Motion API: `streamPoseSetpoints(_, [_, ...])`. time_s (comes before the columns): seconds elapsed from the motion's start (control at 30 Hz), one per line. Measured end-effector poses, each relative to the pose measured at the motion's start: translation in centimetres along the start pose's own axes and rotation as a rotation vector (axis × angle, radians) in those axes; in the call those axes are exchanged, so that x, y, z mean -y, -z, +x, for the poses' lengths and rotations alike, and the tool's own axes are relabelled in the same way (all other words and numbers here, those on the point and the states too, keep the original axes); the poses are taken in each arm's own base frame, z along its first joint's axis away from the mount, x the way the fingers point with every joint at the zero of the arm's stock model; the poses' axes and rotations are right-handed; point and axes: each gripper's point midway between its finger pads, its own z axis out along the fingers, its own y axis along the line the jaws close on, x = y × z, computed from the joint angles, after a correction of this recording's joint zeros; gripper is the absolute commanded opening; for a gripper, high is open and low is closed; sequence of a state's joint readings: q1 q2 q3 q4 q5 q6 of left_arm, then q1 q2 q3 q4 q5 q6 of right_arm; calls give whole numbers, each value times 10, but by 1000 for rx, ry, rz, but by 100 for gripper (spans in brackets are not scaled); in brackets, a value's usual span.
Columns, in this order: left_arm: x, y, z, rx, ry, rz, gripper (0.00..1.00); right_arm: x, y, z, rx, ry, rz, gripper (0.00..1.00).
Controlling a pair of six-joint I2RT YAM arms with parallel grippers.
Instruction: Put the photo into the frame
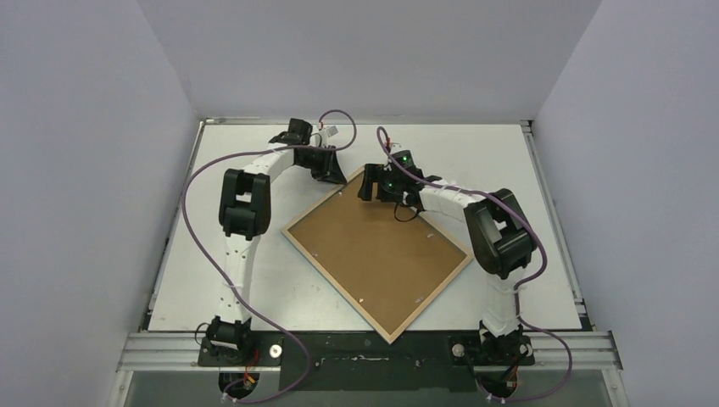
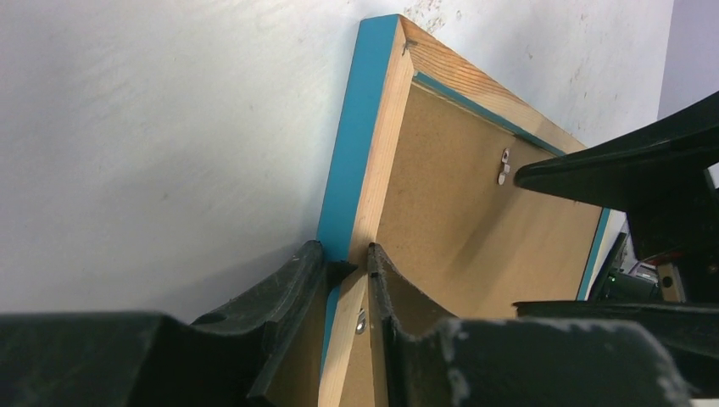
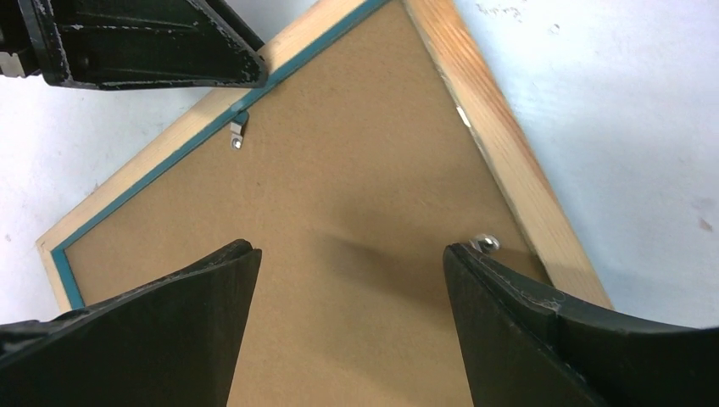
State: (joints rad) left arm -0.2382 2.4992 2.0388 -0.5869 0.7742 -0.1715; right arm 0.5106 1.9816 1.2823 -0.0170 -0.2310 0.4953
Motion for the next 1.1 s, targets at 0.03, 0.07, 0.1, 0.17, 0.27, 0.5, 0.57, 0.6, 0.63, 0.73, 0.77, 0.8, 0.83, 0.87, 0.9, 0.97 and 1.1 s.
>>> streamPoseSetpoints(0.03, [-1, 2, 1, 1, 5, -4, 14, 2, 4, 0, 2, -7, 1, 82])
streamPoseSetpoints(0.07, [-2, 3, 2, 2, 9, -7, 14, 3, 8, -1, 2, -16, 0, 84])
streamPoseSetpoints(0.1, [-3, 5, 4, 3, 15, -10, 14, 6, 15, -1, 1, -30, 2, 86])
streamPoseSetpoints(0.17, [-6, 10, 7, 3, 28, -15, 13, 19, 38, -3, 1, -66, 25, 90])
streamPoseSetpoints(0.27, [-10, 17, 11, 6, 51, -23, 12, 39, 79, -13, 26, -110, 98, 93])
streamPoseSetpoints(0.5, [-33, 44, 15, 59, 179, -45, 9, 47, 167, 0, 80, -151, 204, 94])
streamPoseSetpoints(0.57, [-44, 58, 16, 90, 210, -73, 9, 51, 180, 17, 58, -172, 233, 94])
streamPoseSetpoints(0.6, [-54, 63, 17, 105, 219, -107, 9, 54, 183, 24, 46, -183, 246, 94])
streamPoseSetpoints(0.63, [-64, 70, 19, 120, 238, -132, 9, 58, 187, 34, 28, -198, 267, 94])
streamPoseSetpoints(0.73, [-82, 88, 19, 156, 283, -154, 9, 72, 193, 67, -40, -242, 326, 94])
streamPoseSetpoints(0.77, [-87, 93, 18, 168, 287, -169, 9, 76, 193, 79, -63, -256, 343, 93])
streamPoseSetpoints(0.8, [-91, 97, 17, 178, 289, -179, 9, 80, 194, 90, -82, -268, 358, 93])
streamPoseSetpoints(0.83, [-92, 99, 17, 183, 289, -183, 9, 84, 195, 100, -105, -278, 372, 92])
streamPoseSetpoints(0.87, [-93, 99, 18, 186, 287, -186, 9, 87, 195, 108, -125, -288, 384, 92])
streamPoseSetpoints(0.9, [-92, 99, 18, 189, 283, -188, 9, 89, 195, 115, -140, -296, 394, 92])
streamPoseSetpoints(0.97, [-90, 98, 19, 187, 279, -187, 10, 91, 197, 120, -156, -308, 406, 92])
streamPoseSetpoints(1.1, [-86, 97, 22, 179, 275, -175, 10, 91, 198, 125, -155, -333, 414, 92])
